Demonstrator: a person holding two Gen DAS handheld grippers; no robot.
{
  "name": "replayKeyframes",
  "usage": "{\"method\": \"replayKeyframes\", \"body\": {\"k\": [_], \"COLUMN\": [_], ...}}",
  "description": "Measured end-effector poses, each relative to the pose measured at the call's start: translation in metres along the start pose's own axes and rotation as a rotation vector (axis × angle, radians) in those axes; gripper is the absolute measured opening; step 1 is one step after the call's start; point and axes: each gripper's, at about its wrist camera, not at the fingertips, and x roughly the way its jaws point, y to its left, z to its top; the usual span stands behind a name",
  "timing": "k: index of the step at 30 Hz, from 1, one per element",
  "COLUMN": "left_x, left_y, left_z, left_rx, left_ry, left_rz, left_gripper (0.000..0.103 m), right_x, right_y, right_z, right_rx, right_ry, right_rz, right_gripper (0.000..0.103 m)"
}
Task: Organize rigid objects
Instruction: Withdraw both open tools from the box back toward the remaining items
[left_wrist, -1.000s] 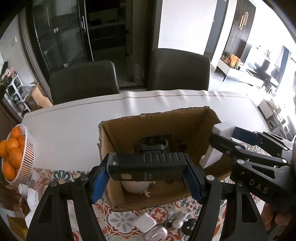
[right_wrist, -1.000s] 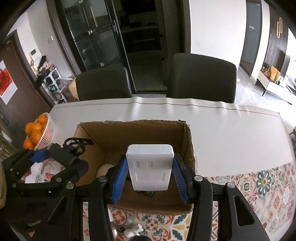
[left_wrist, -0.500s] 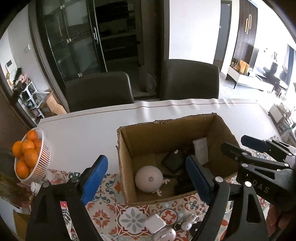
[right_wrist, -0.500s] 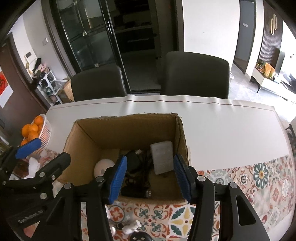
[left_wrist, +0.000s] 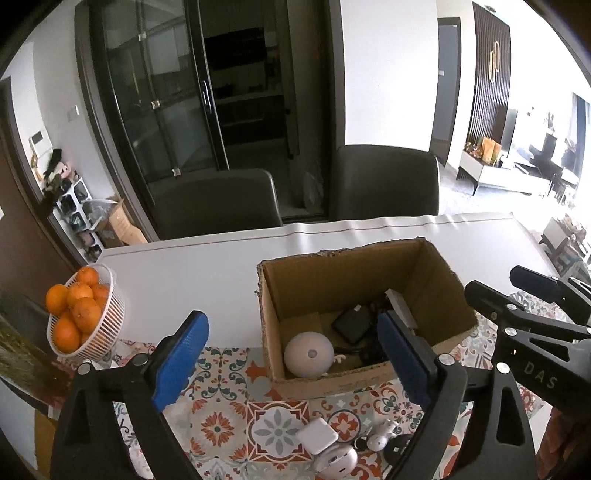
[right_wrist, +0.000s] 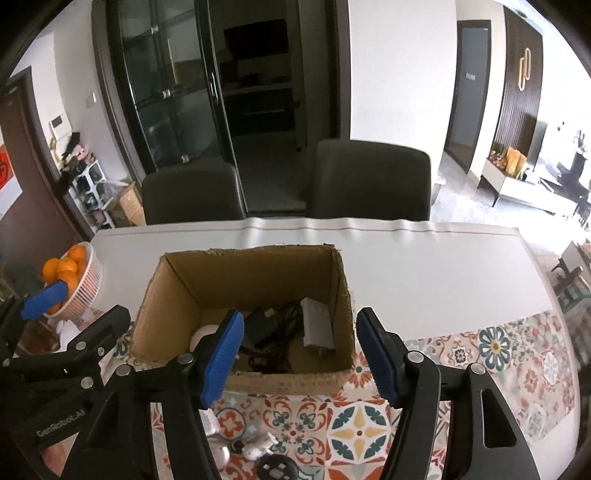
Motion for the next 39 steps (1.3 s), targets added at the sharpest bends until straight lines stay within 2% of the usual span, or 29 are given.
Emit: {"method": "replayKeyframes", "body": {"k": [10, 16, 27, 39], "left_x": [-0.032, -0.041, -0.046, -0.035], "left_y": [-0.001, -0.002, -0.005, -0.006], "left_z": [-0.017, -0.034, -0.068, -0.104], "left_rx": [-0.004, -0.009, -0.018, -0.040], "left_ry": [-0.061, -0.067, -0.056, -0.013], "left_rz": [0.024, 0.019, 0.035, 0.006], "left_gripper": [0.096, 0.096, 0.097, 0.097], "right_x": [-0.032, -0.047, -0.054, -0.047], "right_y": [-0.002, 0.001, 0.001, -0.001], "right_z": [-0.019, -0.035, -0.065, -0.097], "right_rx": [0.008, -0.003, -0.020, -0.028], "right_ry": [-0.057, -0.087, -0.087, -0.058], "right_rz": [-0.013, -0.011, -0.043, -0.031], "right_gripper": [0.068, 0.070, 0.070, 0.070]}}
